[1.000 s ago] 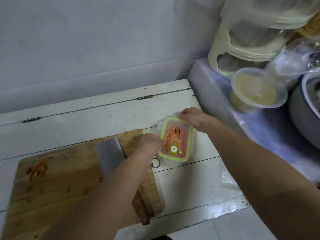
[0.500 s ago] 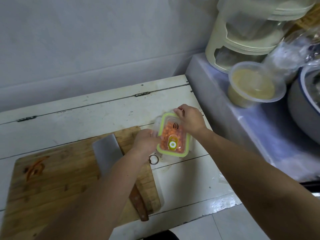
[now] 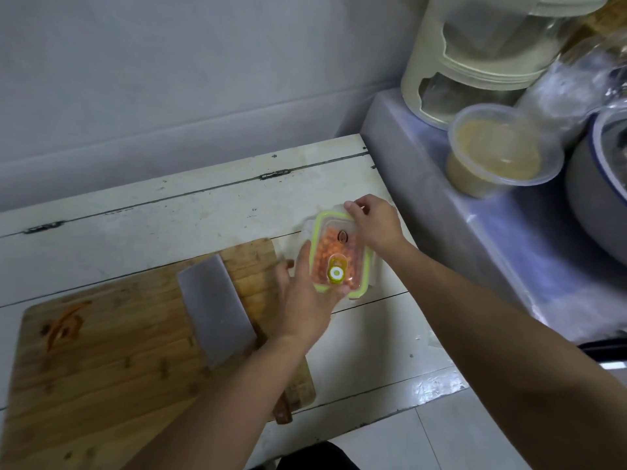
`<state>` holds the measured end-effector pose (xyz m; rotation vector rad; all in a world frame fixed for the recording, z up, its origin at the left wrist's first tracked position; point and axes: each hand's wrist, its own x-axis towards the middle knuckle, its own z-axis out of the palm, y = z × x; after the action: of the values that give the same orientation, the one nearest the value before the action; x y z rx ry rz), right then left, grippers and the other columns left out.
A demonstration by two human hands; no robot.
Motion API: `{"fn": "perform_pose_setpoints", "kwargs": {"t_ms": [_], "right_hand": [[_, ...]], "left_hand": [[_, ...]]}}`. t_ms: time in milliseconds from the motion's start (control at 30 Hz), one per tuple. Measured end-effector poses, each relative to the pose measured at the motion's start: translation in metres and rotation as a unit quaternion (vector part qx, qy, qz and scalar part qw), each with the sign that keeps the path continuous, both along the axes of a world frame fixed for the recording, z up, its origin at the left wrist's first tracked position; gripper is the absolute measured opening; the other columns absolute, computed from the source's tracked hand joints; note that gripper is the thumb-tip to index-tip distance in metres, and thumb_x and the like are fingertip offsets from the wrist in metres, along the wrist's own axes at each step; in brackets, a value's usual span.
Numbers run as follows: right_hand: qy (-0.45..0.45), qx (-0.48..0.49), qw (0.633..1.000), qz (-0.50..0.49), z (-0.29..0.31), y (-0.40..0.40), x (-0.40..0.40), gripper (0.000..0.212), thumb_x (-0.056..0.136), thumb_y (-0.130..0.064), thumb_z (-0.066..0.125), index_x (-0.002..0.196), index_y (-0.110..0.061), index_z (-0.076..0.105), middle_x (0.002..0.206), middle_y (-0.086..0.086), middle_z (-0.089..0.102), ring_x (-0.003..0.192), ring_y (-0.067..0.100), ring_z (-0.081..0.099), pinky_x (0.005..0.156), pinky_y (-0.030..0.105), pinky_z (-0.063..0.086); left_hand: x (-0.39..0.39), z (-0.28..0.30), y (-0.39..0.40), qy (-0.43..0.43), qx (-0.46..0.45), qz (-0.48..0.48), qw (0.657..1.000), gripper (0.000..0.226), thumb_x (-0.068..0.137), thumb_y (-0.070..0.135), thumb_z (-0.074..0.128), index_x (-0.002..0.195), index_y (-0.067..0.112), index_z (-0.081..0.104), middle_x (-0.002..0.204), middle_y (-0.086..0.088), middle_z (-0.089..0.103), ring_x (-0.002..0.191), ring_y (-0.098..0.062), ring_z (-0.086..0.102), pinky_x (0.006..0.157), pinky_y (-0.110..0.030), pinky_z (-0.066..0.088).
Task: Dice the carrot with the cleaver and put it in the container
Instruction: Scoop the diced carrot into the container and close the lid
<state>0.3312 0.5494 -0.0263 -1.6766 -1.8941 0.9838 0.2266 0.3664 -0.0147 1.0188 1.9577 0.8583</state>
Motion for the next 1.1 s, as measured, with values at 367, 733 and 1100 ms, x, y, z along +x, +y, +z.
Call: {"fn": "perform_pose_setpoints", "kwargs": {"t_ms": [367, 733, 1100], "right_hand": [[0.136, -0.14, 0.97, -0.147, 0.001, -0.047, 0.047, 0.031, 0.099, -0.033, 0.058, 0.098, -0.004, 0.069, 0.086, 0.005, 0.068, 0.074, 0.02, 0.063, 0.065, 0.032, 0.053], [-0.147, 0.111, 0.916, 0.357, 0.011, -0.023, 0.056, 0.076, 0.092, -0.062, 0.048, 0.144, -0.006, 0.046, 0.159, 0.015, 0.031, 0.15, 0.03, 0.022, 0.123, 0.041, 0.019], [-0.295, 0.108, 0.847, 0.429, 0.03, -0.015, 0.045, 0.134, 0.058, -0.077, 0.075, 0.157, -0.016, 0.009, 0.16, 0.004, 0.016, 0.146, 0.027, 0.013, 0.122, 0.038, 0.013]], "left_hand": [[-0.038, 0.002, 0.05, -0.215, -0.055, 0.297, 0.929, 0.017, 0.091, 0.015, 0.075, 0.082, 0.014, 0.059, 0.084, 0.0, 0.058, 0.081, -0.018, 0.053, 0.071, -0.029, 0.041], [-0.053, -0.002, 0.037, 0.372, 0.061, -0.266, 0.887, 0.077, 0.093, 0.068, 0.043, 0.146, 0.011, 0.044, 0.16, -0.005, 0.036, 0.152, -0.024, 0.021, 0.123, -0.042, 0.026], [-0.058, -0.001, 0.057, 0.385, 0.037, -0.315, 0.867, 0.111, 0.065, 0.082, 0.067, 0.149, 0.019, 0.03, 0.158, -0.002, 0.022, 0.144, -0.025, 0.021, 0.121, -0.04, 0.021]]}}
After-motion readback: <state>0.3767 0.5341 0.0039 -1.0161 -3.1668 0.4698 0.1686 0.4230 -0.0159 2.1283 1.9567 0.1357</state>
